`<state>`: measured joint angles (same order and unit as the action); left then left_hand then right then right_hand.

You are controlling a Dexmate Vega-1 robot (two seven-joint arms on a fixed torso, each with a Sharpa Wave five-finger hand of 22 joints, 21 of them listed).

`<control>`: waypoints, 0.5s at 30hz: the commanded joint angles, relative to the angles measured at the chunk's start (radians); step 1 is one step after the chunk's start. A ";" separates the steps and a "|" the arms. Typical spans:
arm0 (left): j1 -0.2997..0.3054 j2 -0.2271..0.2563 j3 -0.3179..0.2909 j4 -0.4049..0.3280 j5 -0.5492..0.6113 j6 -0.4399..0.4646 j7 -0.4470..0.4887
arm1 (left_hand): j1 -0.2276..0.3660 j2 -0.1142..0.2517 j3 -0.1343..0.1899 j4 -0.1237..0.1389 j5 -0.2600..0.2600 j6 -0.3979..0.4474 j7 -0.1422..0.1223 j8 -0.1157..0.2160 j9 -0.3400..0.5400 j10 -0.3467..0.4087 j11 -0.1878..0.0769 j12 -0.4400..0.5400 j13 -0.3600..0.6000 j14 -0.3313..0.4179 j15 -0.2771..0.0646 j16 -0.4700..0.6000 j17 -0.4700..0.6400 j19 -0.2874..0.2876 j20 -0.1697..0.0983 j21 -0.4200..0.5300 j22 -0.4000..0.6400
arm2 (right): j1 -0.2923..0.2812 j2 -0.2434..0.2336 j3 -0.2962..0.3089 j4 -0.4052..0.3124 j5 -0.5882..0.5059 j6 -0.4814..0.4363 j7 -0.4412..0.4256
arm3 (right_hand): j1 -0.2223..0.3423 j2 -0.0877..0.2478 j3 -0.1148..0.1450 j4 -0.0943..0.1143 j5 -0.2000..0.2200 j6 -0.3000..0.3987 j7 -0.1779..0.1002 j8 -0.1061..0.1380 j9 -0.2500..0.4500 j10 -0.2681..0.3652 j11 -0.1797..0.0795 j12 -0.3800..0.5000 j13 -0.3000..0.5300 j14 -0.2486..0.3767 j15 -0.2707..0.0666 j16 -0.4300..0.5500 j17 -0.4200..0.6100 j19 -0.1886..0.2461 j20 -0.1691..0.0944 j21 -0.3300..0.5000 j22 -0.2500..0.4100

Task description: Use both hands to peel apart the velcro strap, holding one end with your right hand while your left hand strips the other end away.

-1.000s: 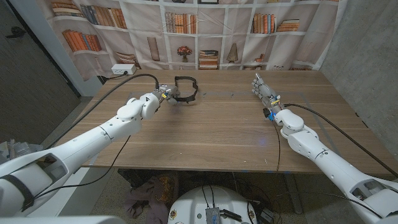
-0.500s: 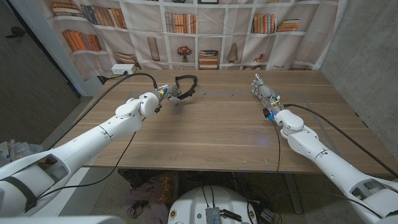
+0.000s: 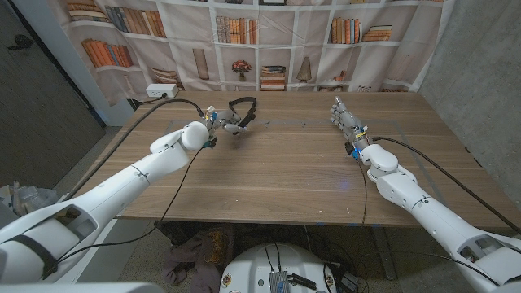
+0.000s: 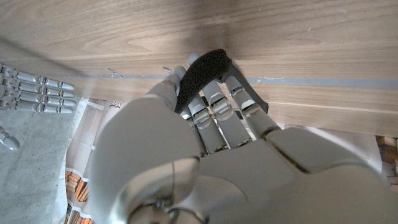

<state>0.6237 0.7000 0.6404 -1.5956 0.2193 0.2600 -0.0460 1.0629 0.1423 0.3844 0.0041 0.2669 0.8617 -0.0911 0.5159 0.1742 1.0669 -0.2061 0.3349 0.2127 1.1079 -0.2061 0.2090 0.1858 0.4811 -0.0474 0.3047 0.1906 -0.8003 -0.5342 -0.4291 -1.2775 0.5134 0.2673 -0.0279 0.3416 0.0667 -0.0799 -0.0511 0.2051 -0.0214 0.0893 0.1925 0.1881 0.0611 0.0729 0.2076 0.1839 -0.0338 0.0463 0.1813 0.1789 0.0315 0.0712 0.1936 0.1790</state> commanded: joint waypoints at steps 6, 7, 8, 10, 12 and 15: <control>-0.006 -0.017 -0.003 -0.035 -0.114 -0.010 0.073 | 0.014 -0.011 0.006 -0.004 0.013 0.032 0.021 -0.011 0.007 0.017 0.002 -0.003 0.003 0.009 -0.018 -0.001 0.003 0.020 -0.085 0.008 0.005 | 0.006 -0.006 -0.009 0.011 -0.029 0.030 0.010 | 0.003 0.009 -0.001 -0.006 -0.005 0.005 0.003 0.006 0.002 0.001 -0.001 0.005 0.003 -0.001 0.001 0.004 0.003 0.002 0.000 0.003 0.002; -0.006 -0.017 -0.003 -0.037 -0.117 -0.013 0.076 | 0.015 -0.012 0.006 -0.005 0.013 0.033 0.022 -0.012 0.007 0.017 0.002 -0.003 0.003 0.009 -0.018 -0.002 0.003 0.022 -0.087 0.009 0.005 | 0.007 -0.006 -0.010 0.011 -0.031 0.031 0.012 | 0.003 0.009 -0.001 -0.006 -0.005 0.005 0.003 0.006 0.002 0.001 -0.001 0.005 0.003 -0.001 0.001 0.004 0.003 0.002 -0.001 0.003 0.002; -0.006 -0.018 -0.003 -0.040 -0.117 -0.015 0.083 | 0.015 -0.013 0.006 -0.005 0.014 0.033 0.022 -0.013 0.007 0.017 0.002 -0.004 0.003 0.010 -0.018 -0.002 0.003 0.023 -0.089 0.009 0.005 | 0.008 -0.008 -0.012 0.011 -0.034 0.032 0.014 | 0.003 0.009 -0.001 -0.006 -0.005 0.005 0.002 0.006 0.002 -0.001 -0.001 0.004 0.003 -0.001 0.001 0.004 0.003 0.002 -0.001 0.003 0.002; -0.007 -0.022 -0.003 -0.042 -0.120 -0.017 0.094 | 0.017 -0.013 0.007 -0.006 0.015 0.035 0.023 -0.016 0.008 0.018 0.002 -0.004 0.004 0.011 -0.017 -0.002 0.003 0.028 -0.093 0.012 0.005 | 0.008 -0.014 -0.014 0.003 -0.041 0.028 0.013 | 0.003 0.009 -0.001 -0.006 -0.005 0.005 0.002 0.006 0.002 -0.001 0.000 0.004 0.003 -0.001 0.001 0.004 0.003 0.002 -0.001 0.003 0.002; -0.008 -0.030 -0.001 -0.040 -0.117 -0.022 0.113 | 0.017 -0.013 0.008 -0.007 0.015 0.036 0.023 -0.017 0.008 0.019 0.002 -0.004 0.004 0.012 -0.017 -0.002 0.003 0.031 -0.094 0.013 0.006 | 0.008 -0.023 -0.018 -0.009 -0.057 0.024 0.007 | 0.003 0.009 -0.001 -0.006 -0.005 0.005 0.003 0.006 0.002 -0.001 0.000 0.004 0.003 -0.001 0.000 0.004 0.003 0.001 -0.001 0.003 0.002; -0.015 -0.042 0.003 -0.031 -0.127 -0.032 0.116 | 0.019 -0.017 0.008 -0.009 0.017 0.037 0.024 -0.024 0.009 0.008 0.003 -0.010 0.006 0.009 -0.017 -0.005 0.002 0.034 -0.098 0.015 0.007 | -0.003 -0.027 -0.011 -0.034 -0.059 0.013 -0.018 | 0.007 0.011 0.001 -0.010 -0.005 0.034 0.002 0.016 0.002 0.029 0.003 0.016 0.004 -0.013 0.003 0.001 0.003 -0.018 -0.004 -0.003 0.003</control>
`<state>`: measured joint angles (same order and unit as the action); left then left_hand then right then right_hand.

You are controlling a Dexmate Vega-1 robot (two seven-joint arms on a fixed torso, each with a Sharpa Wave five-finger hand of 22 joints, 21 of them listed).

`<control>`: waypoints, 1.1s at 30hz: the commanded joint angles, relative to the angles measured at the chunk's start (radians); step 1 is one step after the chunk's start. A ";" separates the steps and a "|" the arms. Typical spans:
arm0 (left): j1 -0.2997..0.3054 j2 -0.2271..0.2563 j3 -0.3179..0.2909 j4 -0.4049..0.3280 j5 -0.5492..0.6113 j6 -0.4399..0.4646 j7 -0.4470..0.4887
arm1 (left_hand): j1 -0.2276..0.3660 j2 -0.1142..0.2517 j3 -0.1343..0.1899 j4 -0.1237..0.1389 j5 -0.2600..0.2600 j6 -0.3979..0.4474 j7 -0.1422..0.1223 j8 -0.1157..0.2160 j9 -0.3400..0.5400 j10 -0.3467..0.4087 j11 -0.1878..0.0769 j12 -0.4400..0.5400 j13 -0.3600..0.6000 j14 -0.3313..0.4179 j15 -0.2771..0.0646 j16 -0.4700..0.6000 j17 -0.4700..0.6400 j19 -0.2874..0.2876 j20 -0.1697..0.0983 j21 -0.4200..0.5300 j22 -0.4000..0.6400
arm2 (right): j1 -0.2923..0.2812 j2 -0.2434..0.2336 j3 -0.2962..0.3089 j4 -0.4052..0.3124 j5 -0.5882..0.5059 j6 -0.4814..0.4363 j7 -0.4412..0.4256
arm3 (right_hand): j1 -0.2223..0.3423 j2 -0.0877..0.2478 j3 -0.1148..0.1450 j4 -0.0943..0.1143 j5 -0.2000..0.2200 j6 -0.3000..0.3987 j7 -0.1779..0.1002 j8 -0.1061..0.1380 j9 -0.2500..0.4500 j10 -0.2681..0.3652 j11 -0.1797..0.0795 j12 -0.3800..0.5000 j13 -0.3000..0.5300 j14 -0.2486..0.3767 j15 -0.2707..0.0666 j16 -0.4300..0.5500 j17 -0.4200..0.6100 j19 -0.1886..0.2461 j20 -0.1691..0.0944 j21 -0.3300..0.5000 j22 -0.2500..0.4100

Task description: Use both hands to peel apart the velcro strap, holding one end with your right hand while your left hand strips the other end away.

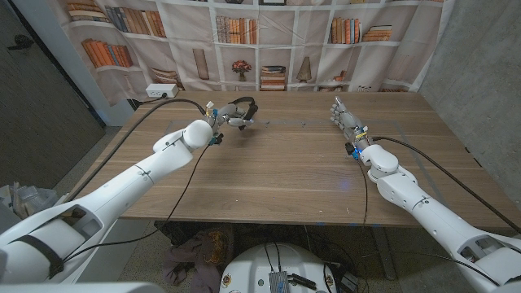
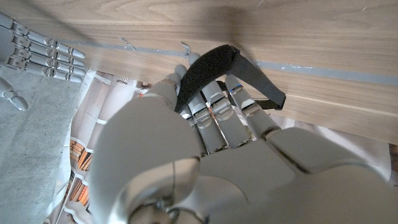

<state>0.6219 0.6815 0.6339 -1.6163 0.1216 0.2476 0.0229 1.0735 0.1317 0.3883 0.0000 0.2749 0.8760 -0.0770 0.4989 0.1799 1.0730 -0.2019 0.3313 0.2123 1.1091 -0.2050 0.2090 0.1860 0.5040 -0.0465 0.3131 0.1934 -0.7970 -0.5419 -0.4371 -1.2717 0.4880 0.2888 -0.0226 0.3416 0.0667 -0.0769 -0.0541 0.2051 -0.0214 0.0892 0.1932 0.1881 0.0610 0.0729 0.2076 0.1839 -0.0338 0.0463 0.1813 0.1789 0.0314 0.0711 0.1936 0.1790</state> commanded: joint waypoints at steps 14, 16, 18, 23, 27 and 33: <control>-0.041 -0.104 0.019 0.096 -0.123 -0.141 0.039 | 0.013 -0.005 0.007 -0.006 0.014 0.028 0.012 -0.022 0.004 0.004 -0.001 -0.008 0.012 0.005 -0.018 -0.008 0.003 0.017 -0.104 0.013 0.006 | -0.032 -0.103 -0.008 -0.168 -0.117 -0.089 -0.067 | 0.044 0.009 0.008 -0.033 -0.005 0.128 0.000 0.041 0.005 0.130 -0.007 0.052 0.009 0.041 -0.015 0.016 0.002 0.036 -0.020 0.018 0.004; -0.050 -0.104 0.031 0.101 -0.117 -0.142 0.030 | 0.013 -0.006 0.007 -0.006 0.014 0.030 0.011 -0.023 0.004 0.006 -0.001 -0.008 0.012 0.005 -0.018 -0.008 0.003 0.017 -0.104 0.013 0.006 | -0.037 -0.112 -0.006 -0.182 -0.124 -0.094 -0.071 | 0.050 0.008 0.009 -0.037 -0.006 0.143 -0.005 0.045 0.006 0.145 -0.008 0.057 0.009 0.050 -0.016 0.017 0.002 0.045 -0.024 0.020 0.004; -0.054 -0.107 0.036 0.107 -0.123 -0.147 0.022 | 0.014 -0.006 0.007 -0.007 0.015 0.032 0.011 -0.024 0.004 0.007 0.001 -0.007 0.013 0.004 -0.018 -0.008 0.003 0.017 -0.104 0.014 0.007 | -0.043 -0.124 -0.004 -0.202 -0.133 -0.109 -0.079 | 0.055 0.008 0.011 -0.040 -0.006 0.160 -0.009 0.050 0.007 0.154 -0.010 0.060 0.010 0.058 -0.019 0.018 0.002 0.051 -0.025 0.021 0.004; -0.068 -0.125 0.051 0.138 -0.130 -0.174 0.010 | 0.015 -0.006 0.008 -0.007 0.016 0.030 -0.001 -0.029 0.004 0.006 0.000 -0.009 0.015 0.003 -0.019 -0.009 0.003 0.016 -0.104 0.014 0.007 | -0.051 -0.156 -0.006 -0.244 -0.158 -0.140 -0.079 | 0.076 0.011 0.019 -0.053 -0.006 0.170 -0.018 0.049 0.008 0.170 -0.023 0.064 0.010 0.068 -0.062 0.015 0.001 0.082 -0.043 0.028 0.003; -0.083 -0.131 0.070 0.150 -0.118 -0.185 -0.003 | 0.015 -0.007 0.008 -0.007 0.017 0.031 -0.005 -0.033 0.005 0.007 -0.001 -0.009 0.017 0.000 -0.020 -0.010 0.004 0.011 -0.105 0.013 0.008 | -0.057 -0.169 -0.004 -0.272 -0.174 -0.155 -0.088 | 0.090 0.014 0.024 -0.060 -0.006 0.179 -0.021 0.050 0.009 0.179 -0.028 0.067 0.010 0.076 -0.068 0.015 0.000 0.095 -0.049 0.029 0.003; -0.092 -0.131 0.083 0.151 -0.109 -0.198 -0.021 | 0.014 -0.006 0.008 -0.006 0.018 0.032 -0.005 -0.036 0.005 0.008 -0.002 -0.009 0.018 -0.002 -0.019 -0.010 0.005 0.007 -0.105 0.013 0.008 | -0.054 -0.187 -0.004 -0.304 -0.210 -0.168 -0.100 | 0.103 0.017 0.030 -0.066 -0.007 0.183 -0.023 0.050 0.009 0.187 -0.030 0.069 0.011 0.090 -0.067 0.017 0.000 0.097 -0.050 0.027 0.002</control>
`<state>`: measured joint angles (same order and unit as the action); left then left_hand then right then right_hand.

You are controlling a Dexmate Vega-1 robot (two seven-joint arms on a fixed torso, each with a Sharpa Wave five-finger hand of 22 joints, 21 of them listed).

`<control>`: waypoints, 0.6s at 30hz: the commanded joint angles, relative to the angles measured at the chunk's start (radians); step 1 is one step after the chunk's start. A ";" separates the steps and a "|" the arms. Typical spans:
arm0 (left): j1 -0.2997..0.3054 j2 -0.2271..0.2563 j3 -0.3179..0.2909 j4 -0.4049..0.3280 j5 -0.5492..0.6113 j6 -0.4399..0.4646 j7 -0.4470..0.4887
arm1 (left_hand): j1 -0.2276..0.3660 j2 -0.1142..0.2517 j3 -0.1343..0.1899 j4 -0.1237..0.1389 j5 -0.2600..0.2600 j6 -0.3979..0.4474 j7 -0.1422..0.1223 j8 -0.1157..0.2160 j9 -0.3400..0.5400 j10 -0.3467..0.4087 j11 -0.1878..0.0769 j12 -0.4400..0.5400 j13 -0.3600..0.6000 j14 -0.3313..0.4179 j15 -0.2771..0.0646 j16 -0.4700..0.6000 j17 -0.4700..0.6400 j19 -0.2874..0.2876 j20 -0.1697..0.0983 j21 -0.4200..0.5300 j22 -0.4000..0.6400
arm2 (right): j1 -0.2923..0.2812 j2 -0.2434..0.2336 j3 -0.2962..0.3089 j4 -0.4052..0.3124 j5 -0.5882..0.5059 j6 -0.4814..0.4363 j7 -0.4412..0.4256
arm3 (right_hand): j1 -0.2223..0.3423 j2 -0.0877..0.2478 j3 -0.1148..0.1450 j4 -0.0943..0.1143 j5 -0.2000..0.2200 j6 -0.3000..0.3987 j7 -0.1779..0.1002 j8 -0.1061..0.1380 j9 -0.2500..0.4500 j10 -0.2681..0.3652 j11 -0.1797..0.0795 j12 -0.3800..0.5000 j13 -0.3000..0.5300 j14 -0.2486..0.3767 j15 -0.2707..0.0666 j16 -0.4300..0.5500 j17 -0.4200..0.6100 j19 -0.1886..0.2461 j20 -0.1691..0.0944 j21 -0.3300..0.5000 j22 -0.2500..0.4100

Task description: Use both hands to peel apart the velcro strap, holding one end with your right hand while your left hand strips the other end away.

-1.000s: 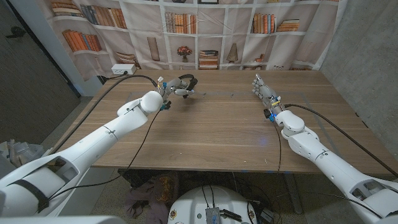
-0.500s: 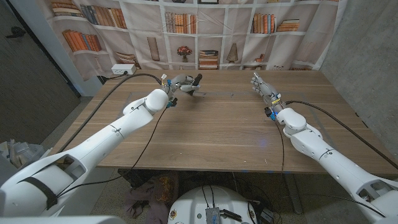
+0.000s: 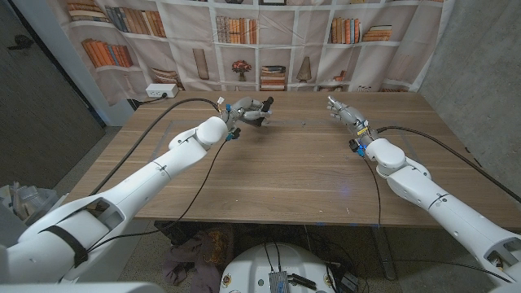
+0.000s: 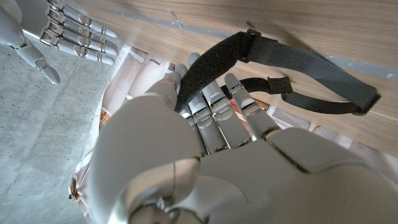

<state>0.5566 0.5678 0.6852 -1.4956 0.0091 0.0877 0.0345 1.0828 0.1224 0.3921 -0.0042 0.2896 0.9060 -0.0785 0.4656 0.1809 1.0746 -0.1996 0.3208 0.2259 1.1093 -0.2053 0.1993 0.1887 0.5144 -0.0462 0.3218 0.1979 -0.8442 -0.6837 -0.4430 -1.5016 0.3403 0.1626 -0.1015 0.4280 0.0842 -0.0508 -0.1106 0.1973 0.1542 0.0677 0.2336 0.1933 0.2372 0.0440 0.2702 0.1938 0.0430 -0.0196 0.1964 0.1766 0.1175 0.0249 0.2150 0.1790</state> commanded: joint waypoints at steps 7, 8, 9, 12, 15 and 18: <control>-0.013 -0.008 0.024 0.006 -0.004 -0.035 -0.034 | 0.004 0.003 0.004 0.000 0.004 0.004 -0.005 -0.005 0.005 0.007 -0.005 0.001 0.006 -0.004 -0.019 0.000 0.002 -0.005 -0.105 0.004 0.004 | 0.012 -0.053 -0.008 -0.083 -0.106 -0.038 -0.018 | 0.060 0.009 0.023 -0.030 -0.003 0.023 -0.012 0.009 0.004 0.047 -0.017 0.017 0.001 0.044 -0.010 0.004 0.002 0.057 -0.021 0.015 0.003; -0.011 -0.005 0.023 0.002 -0.002 -0.034 -0.033 | 0.004 0.004 0.004 0.000 0.004 0.004 -0.005 -0.006 0.005 0.008 -0.005 0.001 0.007 -0.004 -0.019 0.000 0.002 -0.005 -0.105 0.004 0.004 | 0.012 -0.054 -0.008 -0.089 -0.114 -0.041 -0.025 | 0.063 0.009 0.024 -0.031 -0.003 0.025 -0.012 0.009 0.004 0.050 -0.017 0.018 0.001 0.046 -0.012 0.004 0.002 0.057 -0.021 0.014 0.003; -0.009 -0.003 0.023 -0.003 -0.002 -0.032 -0.033 | 0.004 0.004 0.004 0.000 0.004 0.004 -0.005 -0.006 0.005 0.008 -0.005 0.001 0.007 -0.004 -0.019 0.000 0.003 -0.005 -0.105 0.004 0.004 | 0.012 -0.055 -0.008 -0.094 -0.122 -0.043 -0.029 | 0.071 0.011 0.028 -0.034 -0.004 0.030 -0.010 0.010 0.004 0.056 -0.019 0.019 0.001 0.052 -0.012 0.004 0.002 0.058 -0.019 0.013 0.004; -0.003 0.004 0.021 -0.017 -0.001 -0.028 -0.036 | 0.003 0.001 0.003 0.001 0.005 -0.004 -0.012 -0.014 0.005 -0.001 -0.003 -0.004 0.008 -0.011 -0.020 -0.003 0.003 -0.008 -0.104 0.004 0.005 | 0.017 -0.054 -0.011 -0.094 -0.127 -0.036 -0.019 | 0.092 0.017 0.039 -0.041 -0.006 0.044 -0.016 0.013 0.004 0.069 -0.025 0.023 0.001 0.055 -0.015 0.001 0.002 0.059 -0.023 0.011 0.005; 0.004 0.009 0.019 -0.030 0.003 -0.031 -0.029 | 0.001 0.000 0.002 0.003 0.006 -0.005 -0.013 -0.019 0.005 -0.012 -0.002 -0.010 0.010 -0.018 -0.019 -0.005 0.003 -0.011 -0.103 0.004 0.006 | 0.022 -0.052 -0.014 -0.093 -0.136 -0.030 -0.016 | 0.118 0.020 0.050 -0.047 -0.009 0.066 -0.050 0.016 0.004 0.093 -0.041 0.030 0.001 0.056 -0.023 -0.004 0.001 0.057 -0.025 0.006 0.005; 0.011 0.009 0.015 -0.034 0.001 -0.038 -0.024 | 0.001 0.000 0.002 0.004 0.008 -0.009 -0.016 -0.025 0.005 -0.020 -0.002 -0.014 0.011 -0.023 -0.020 -0.006 0.003 -0.011 -0.104 0.005 0.006 | 0.032 -0.050 -0.016 -0.085 -0.129 -0.020 0.006 | 0.134 0.023 0.058 -0.050 -0.009 0.084 -0.057 0.019 0.003 0.113 -0.052 0.036 0.001 0.058 -0.029 -0.006 0.001 0.054 -0.020 0.002 0.006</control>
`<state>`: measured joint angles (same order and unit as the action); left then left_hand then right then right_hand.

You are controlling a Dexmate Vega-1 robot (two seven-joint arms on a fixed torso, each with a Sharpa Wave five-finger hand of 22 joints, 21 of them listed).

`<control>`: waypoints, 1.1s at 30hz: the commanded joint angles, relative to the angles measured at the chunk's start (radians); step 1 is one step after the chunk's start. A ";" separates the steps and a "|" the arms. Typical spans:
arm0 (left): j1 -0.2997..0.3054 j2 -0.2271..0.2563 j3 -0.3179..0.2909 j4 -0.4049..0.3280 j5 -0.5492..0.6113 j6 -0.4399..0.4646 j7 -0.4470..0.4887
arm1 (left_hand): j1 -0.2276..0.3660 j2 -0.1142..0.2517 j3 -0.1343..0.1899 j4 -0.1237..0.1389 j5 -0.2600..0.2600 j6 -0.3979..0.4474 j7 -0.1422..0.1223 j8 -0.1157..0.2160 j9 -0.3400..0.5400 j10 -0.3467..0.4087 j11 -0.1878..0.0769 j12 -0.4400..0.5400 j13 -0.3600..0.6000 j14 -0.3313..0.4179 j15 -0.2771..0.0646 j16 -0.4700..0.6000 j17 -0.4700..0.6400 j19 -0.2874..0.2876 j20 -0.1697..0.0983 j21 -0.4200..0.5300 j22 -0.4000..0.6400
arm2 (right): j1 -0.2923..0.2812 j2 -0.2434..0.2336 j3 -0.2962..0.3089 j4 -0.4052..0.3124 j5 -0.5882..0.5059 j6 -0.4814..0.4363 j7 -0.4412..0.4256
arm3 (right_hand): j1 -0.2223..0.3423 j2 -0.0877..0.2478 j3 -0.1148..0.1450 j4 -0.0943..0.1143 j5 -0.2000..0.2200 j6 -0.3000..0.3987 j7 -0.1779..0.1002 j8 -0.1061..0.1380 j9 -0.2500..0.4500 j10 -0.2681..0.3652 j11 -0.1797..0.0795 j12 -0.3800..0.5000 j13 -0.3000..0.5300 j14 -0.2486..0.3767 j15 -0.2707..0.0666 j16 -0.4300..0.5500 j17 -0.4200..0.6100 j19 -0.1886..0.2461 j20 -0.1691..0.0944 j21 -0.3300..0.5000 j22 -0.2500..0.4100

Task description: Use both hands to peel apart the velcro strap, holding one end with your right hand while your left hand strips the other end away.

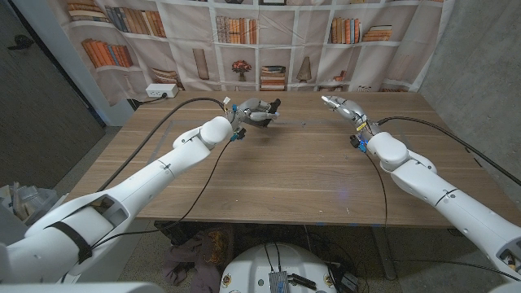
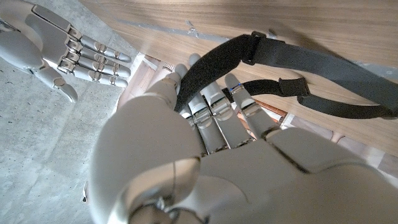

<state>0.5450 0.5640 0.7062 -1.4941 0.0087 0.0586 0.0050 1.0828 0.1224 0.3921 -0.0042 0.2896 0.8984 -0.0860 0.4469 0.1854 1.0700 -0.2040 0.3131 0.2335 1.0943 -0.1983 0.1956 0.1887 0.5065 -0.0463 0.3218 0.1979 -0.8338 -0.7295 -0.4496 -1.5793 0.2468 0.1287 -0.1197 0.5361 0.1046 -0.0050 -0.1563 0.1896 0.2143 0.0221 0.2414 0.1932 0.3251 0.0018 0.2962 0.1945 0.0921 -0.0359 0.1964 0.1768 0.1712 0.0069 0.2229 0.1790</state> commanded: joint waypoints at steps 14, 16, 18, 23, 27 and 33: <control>0.040 0.019 -0.018 -0.050 -0.007 -0.060 -0.001 | -0.004 -0.001 -0.001 0.010 0.012 -0.002 -0.037 -0.021 0.001 -0.030 0.002 -0.017 0.010 -0.034 -0.028 -0.007 0.004 -0.001 -0.112 0.011 0.008 | 0.070 0.000 -0.023 0.037 -0.017 0.051 0.116 | 0.085 -0.007 0.038 -0.006 -0.005 0.043 -0.084 -0.002 0.002 0.111 -0.056 0.032 0.000 0.012 -0.019 -0.010 0.002 -0.012 0.005 -0.018 0.006; 0.043 0.019 -0.020 -0.051 -0.010 -0.065 -0.002 | -0.004 -0.001 -0.001 0.010 0.012 -0.001 -0.037 -0.021 0.001 -0.030 0.002 -0.018 0.010 -0.035 -0.028 -0.007 0.004 -0.001 -0.112 0.011 0.008 | 0.076 0.003 -0.025 0.044 -0.014 0.051 0.124 | 0.098 -0.005 0.043 -0.009 -0.004 0.038 -0.070 -0.005 0.003 0.108 -0.057 0.030 0.000 0.010 -0.018 -0.012 0.002 -0.013 0.005 -0.019 0.006; 0.044 0.020 -0.019 -0.054 -0.006 -0.068 -0.002 | -0.004 -0.001 -0.001 0.011 0.012 -0.001 -0.037 -0.022 0.001 -0.031 0.002 -0.018 0.010 -0.036 -0.028 -0.006 0.004 -0.002 -0.112 0.011 0.008 | 0.083 0.006 -0.027 0.053 -0.009 0.055 0.134 | 0.103 -0.004 0.046 -0.010 -0.004 0.036 -0.069 -0.006 0.003 0.107 -0.055 0.029 0.000 0.010 -0.019 -0.012 0.002 -0.014 0.004 -0.019 0.006; 0.049 0.021 -0.024 -0.062 0.001 -0.072 0.006 | -0.005 -0.001 -0.001 0.012 0.013 -0.001 -0.039 -0.024 0.001 -0.032 0.001 -0.019 0.011 -0.038 -0.028 -0.006 0.004 -0.004 -0.112 0.011 0.009 | 0.101 0.016 -0.037 0.074 -0.004 0.063 0.158 | 0.122 -0.001 0.054 -0.013 -0.004 0.027 -0.059 -0.011 0.004 0.098 -0.045 0.024 0.001 0.010 -0.018 -0.012 0.002 -0.015 0.004 -0.020 0.006; 0.048 0.021 -0.027 -0.058 -0.004 -0.089 -0.002 | -0.006 -0.001 -0.001 0.012 0.013 -0.001 -0.040 -0.025 0.002 -0.032 0.001 -0.020 0.011 -0.039 -0.028 -0.006 0.005 -0.005 -0.112 0.011 0.009 | 0.113 0.023 -0.044 0.087 -0.006 0.068 0.168 | 0.144 -0.005 0.062 -0.013 -0.005 -0.005 -0.017 -0.026 0.004 0.085 -0.040 0.016 0.001 0.013 -0.018 -0.011 0.002 -0.009 0.002 -0.019 0.005; 0.041 0.023 -0.020 -0.055 0.015 -0.110 -0.009 | -0.003 0.002 -0.001 0.014 0.018 -0.005 -0.017 -0.042 0.004 -0.039 0.000 -0.029 0.018 -0.054 -0.029 -0.003 0.006 0.034 -0.135 0.034 0.013 | 0.131 0.032 -0.054 0.101 -0.002 0.065 0.187 | 0.162 -0.018 0.066 -0.004 -0.009 -0.016 0.004 -0.028 0.007 0.089 -0.041 0.013 0.003 0.076 0.023 0.007 0.003 0.028 0.031 -0.008 0.005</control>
<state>0.5892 0.5837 0.6840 -1.5480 0.0065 -0.0151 0.0064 1.0828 0.1225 0.3894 0.0073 0.2976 0.8894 -0.1121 0.4095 0.1863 1.0381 -0.2006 0.2907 0.2482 1.0479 -0.1732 0.1922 0.1934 0.5244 -0.0483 0.3469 0.2068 -0.7407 -0.7160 -0.4841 -1.5145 0.2370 0.1877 0.0272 0.6833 0.0881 0.0570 -0.1602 0.1848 0.1886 0.0210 0.2102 0.1961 0.4109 -0.0376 0.3128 0.1943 0.1322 -0.0274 0.1925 0.1770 0.1752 0.0222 0.2064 0.1813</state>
